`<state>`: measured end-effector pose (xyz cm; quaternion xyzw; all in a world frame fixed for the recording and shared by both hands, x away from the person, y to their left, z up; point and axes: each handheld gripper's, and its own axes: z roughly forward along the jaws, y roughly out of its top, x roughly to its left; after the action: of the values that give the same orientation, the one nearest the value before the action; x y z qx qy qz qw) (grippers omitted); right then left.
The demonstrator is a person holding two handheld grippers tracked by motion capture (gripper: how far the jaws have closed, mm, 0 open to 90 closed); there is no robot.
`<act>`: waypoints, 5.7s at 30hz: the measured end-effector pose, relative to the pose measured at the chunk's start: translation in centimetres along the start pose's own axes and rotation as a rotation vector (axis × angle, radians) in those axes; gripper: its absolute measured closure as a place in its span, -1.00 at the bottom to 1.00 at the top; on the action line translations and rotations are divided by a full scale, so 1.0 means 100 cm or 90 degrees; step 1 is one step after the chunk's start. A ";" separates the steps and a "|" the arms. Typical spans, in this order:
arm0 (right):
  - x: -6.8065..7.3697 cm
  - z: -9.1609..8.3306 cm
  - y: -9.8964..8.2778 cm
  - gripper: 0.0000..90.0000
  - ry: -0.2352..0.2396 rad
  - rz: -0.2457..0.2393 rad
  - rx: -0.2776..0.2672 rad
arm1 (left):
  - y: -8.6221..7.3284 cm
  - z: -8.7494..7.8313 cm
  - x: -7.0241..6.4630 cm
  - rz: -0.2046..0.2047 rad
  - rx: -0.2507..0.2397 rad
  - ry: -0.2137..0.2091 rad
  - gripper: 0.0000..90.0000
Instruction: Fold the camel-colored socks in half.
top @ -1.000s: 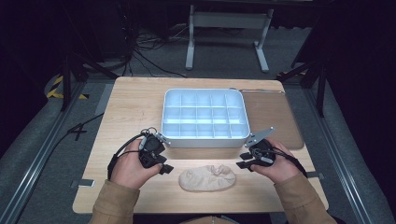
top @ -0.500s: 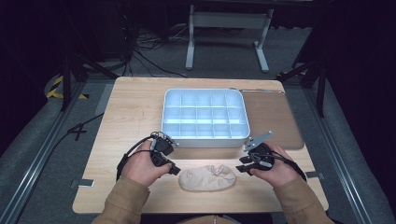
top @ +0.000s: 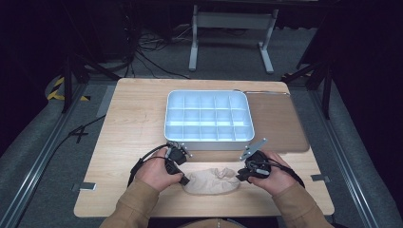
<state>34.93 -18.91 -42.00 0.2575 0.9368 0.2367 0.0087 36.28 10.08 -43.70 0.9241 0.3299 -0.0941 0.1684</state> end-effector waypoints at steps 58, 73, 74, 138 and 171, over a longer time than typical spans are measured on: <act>0.016 0.037 0.008 0.98 0.021 -0.028 0.018 | 0.002 -0.019 -0.021 -0.004 0.017 0.053 0.84; 0.022 0.038 0.006 0.99 -0.009 -0.045 0.013 | 0.011 -0.031 -0.032 0.028 -0.032 0.041 0.84; 0.022 0.038 0.006 0.99 -0.011 -0.045 0.011 | 0.012 -0.031 -0.033 0.034 -0.038 0.039 0.84; 0.030 -0.013 0.005 0.86 -0.037 -0.049 -0.114 | 0.037 -0.028 -0.053 0.098 -0.175 0.007 0.52; 0.042 0.020 0.035 0.91 0.006 -0.081 -0.114 | 0.011 -0.030 -0.033 0.044 -0.141 0.046 0.67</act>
<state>33.21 -13.30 -41.70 0.1947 0.9265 0.3193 0.0420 34.62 8.52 -39.75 0.9134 0.3123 -0.0176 0.2606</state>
